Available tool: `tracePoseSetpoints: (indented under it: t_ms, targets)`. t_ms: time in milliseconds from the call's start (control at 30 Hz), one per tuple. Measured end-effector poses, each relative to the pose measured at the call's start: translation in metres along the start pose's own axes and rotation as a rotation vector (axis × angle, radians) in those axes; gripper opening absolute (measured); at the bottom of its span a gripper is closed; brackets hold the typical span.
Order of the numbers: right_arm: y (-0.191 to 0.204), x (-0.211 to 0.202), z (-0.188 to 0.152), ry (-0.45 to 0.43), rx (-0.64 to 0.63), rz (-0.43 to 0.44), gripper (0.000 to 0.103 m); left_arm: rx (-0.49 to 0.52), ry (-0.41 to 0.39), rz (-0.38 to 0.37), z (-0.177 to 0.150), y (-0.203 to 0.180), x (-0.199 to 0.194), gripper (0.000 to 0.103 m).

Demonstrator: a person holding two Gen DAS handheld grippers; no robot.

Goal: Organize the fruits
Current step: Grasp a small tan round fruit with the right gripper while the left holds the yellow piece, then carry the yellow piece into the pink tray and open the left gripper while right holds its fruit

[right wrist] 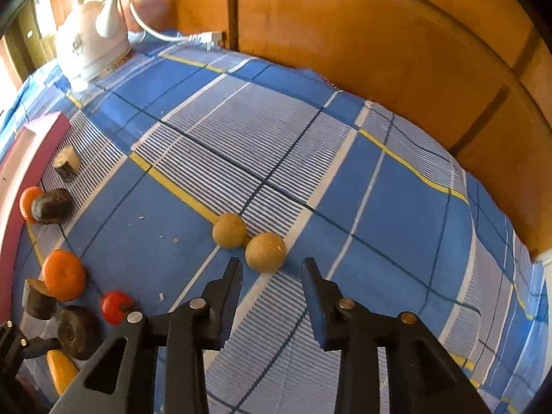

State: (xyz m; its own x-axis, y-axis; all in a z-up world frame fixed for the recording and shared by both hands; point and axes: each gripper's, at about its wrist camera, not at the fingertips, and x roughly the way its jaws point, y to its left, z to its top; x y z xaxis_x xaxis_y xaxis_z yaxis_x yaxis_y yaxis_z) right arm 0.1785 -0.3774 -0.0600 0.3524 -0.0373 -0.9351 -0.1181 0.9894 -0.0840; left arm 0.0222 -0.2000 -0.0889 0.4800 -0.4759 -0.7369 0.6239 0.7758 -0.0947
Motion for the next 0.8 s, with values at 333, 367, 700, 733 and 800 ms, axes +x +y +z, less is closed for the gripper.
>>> tracePoseSetpoints:
  t_ms: [333, 367, 700, 733, 800]
  targets:
    - [0.006, -0.016, -0.012, -0.030, -0.001, -0.002, 0.026, -0.039, 0.018, -0.059, 0.006, 0.012, -0.003, 0.049]
    - [0.007, -0.022, -0.016, -0.032, 0.006, -0.001, 0.026, -0.057, 0.021, -0.073, 0.007, 0.016, -0.005, 0.049]
    - [0.040, -0.054, -0.078, -0.009, 0.033, 0.084, 0.026, -0.193, -0.070, -0.131, 0.020, 0.048, -0.056, 0.049]
    - [0.041, -0.052, -0.082, -0.001, 0.039, 0.089, 0.026, -0.206, -0.079, -0.123, 0.021, 0.053, -0.061, 0.049]
    - [0.042, -0.048, -0.082, 0.008, 0.040, 0.086, 0.026, -0.241, -0.101, -0.101, 0.025, 0.068, -0.072, 0.049]
